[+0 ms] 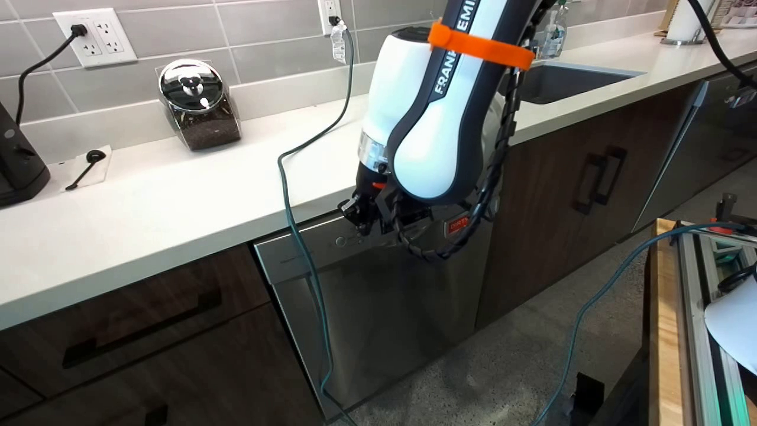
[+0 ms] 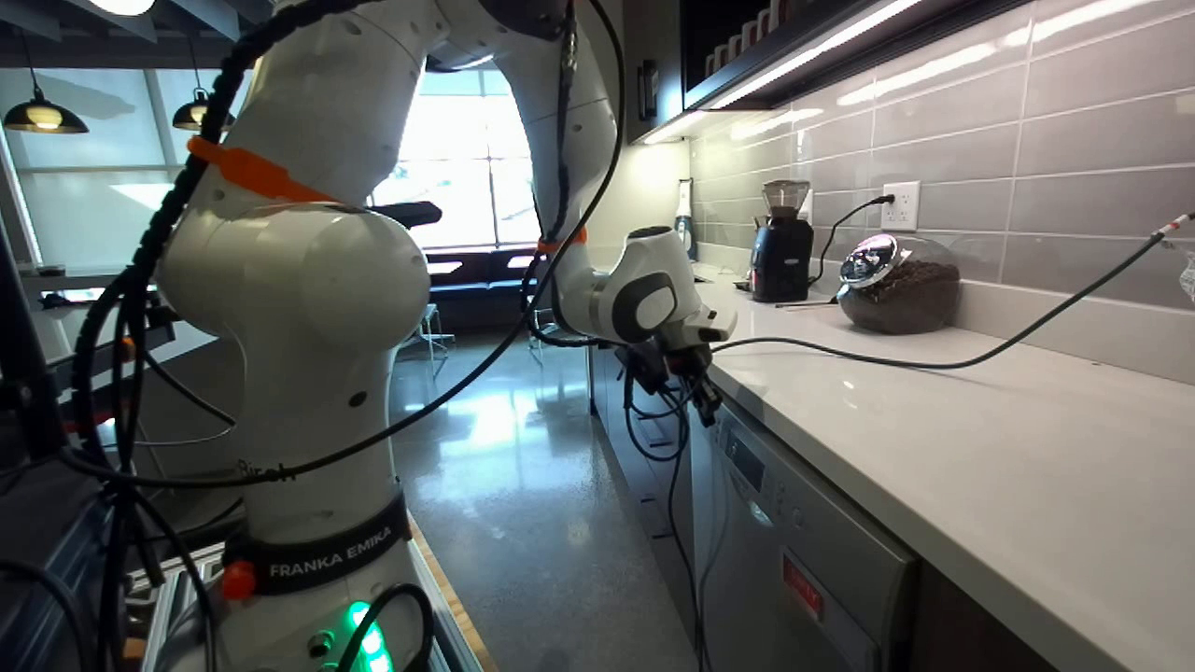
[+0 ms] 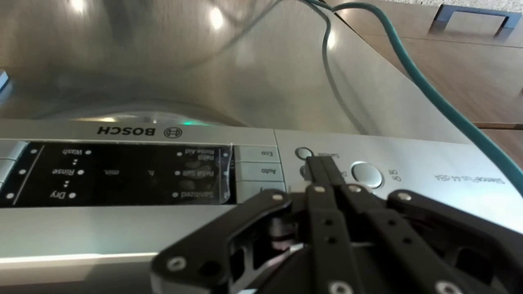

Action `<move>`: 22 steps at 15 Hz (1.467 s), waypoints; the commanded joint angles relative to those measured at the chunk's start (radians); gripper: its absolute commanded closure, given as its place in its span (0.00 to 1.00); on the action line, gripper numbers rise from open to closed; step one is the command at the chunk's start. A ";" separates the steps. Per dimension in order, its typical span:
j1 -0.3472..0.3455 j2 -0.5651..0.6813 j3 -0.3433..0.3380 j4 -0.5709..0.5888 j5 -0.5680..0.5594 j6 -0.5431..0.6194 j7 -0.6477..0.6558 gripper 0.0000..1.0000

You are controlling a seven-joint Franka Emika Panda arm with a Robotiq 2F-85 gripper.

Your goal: Press the middle button on the left side of the dish washing machine

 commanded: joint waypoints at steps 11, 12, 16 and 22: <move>-0.030 0.041 0.029 0.026 0.045 0.039 -0.031 1.00; -0.035 0.040 0.034 0.026 0.046 0.040 -0.032 1.00; -0.037 0.045 0.034 0.029 0.051 0.044 -0.030 1.00; -0.052 0.048 0.050 0.036 0.058 0.045 -0.028 1.00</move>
